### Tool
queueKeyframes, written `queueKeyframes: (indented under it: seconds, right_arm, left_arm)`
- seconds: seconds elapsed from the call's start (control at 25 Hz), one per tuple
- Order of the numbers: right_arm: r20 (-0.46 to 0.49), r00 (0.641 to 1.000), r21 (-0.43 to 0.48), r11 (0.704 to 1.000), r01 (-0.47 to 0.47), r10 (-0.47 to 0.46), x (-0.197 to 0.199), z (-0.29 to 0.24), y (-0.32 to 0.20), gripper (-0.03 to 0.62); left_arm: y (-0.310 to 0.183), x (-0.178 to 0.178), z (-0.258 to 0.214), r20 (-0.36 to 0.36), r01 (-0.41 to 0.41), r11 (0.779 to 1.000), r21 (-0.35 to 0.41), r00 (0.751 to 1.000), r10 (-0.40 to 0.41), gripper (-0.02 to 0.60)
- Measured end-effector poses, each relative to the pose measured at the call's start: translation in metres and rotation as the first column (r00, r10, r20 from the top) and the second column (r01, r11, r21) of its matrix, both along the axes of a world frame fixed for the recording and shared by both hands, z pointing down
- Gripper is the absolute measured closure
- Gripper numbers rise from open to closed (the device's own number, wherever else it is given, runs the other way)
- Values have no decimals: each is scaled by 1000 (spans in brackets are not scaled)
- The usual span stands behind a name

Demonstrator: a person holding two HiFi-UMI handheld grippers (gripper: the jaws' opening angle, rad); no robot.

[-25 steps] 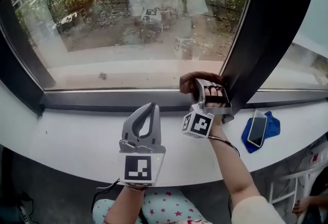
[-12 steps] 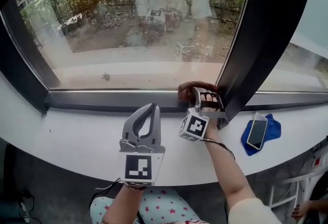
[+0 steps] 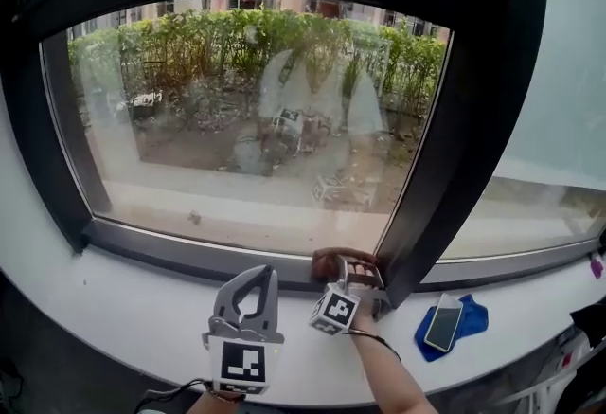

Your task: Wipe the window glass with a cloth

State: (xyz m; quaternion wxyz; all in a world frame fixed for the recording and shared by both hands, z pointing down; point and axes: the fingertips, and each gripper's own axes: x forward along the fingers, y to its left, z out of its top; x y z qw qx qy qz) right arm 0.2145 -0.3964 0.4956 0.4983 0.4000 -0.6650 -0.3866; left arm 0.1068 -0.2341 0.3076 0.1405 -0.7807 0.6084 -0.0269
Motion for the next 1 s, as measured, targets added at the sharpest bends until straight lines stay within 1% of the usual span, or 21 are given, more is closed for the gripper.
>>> queueKeyframes:
  seconds: [0.08, 0.16, 0.28, 0.36, 0.44, 0.48, 0.52, 0.56, 0.6, 0.68, 0.76, 0.84, 0.92, 1.0]
  right_arm:
    - [20, 1000, 3, 1000, -10, 10, 0, 0, 0, 511]
    - [55, 998, 11, 1000, -24, 24, -2, -5, 3, 511]
    - [89, 996, 18, 1000, 6, -8, -11, -27, 19, 513]
    - [117, 991, 54, 997, 61, -67, -23, -67, 36, 513]
    - [135, 980, 152, 980, 126, -147, -41, -132, 51, 513]
    - [130, 973, 224, 962, 157, -189, -50, -173, 59, 513]
    - [111, 968, 304, 935, 184, -226, -59, -215, 66, 513]
    - [80, 965, 380, 902, 204, -251, -66, -256, 71, 513]
    - [44, 964, 448, 868, 216, -263, -71, -296, 75, 513]
    - [-19, 969, 550, 807, 216, -246, -80, -366, 74, 513]
    - [-57, 979, 626, 757, 188, -196, -82, -424, 68, 513]
    - [-79, 986, 681, 715, 158, -144, -80, -467, 59, 513]
    - [-101, 990, 710, 690, 141, -98, -79, -495, 53, 513]
    - [-113, 991, 731, 670, 132, -72, -81, -512, 51, 513]
  left_arm:
    - [2, -10, 1, -19, 4, 1000, -12, 1000, -4, 561]
    - [2, -21, 6, -21, 13, 1000, -18, 1000, -13, 561]
    - [1, -28, 17, -51, 3, 999, -47, 999, -5, 561]
    - [2, -32, 17, -51, -5, 999, -47, 999, 3, 561]
    - [2, -42, 15, -43, 5, 999, -38, 999, -7, 561]
    - [3, -49, 15, -46, 14, 999, -35, 999, -16, 561]
    - [3, -55, 17, -54, 21, 999, -36, 998, -23, 561]
    - [3, -61, 20, -66, 26, 999, -42, 997, -28, 561]
    - [3, -67, 23, -80, 29, 998, -51, 996, -33, 561]
    - [3, -78, 27, -102, 36, 997, -66, 994, -42, 561]
    - [6, -83, 25, -108, 32, 998, -62, 993, -39, 561]
    - [10, -81, 20, -103, 18, 999, -45, 994, -22, 561]
    - [13, -78, 18, -91, 7, 999, -36, 996, -10, 561]
    - [14, -79, 20, -79, 5, 999, -42, 997, -8, 561]
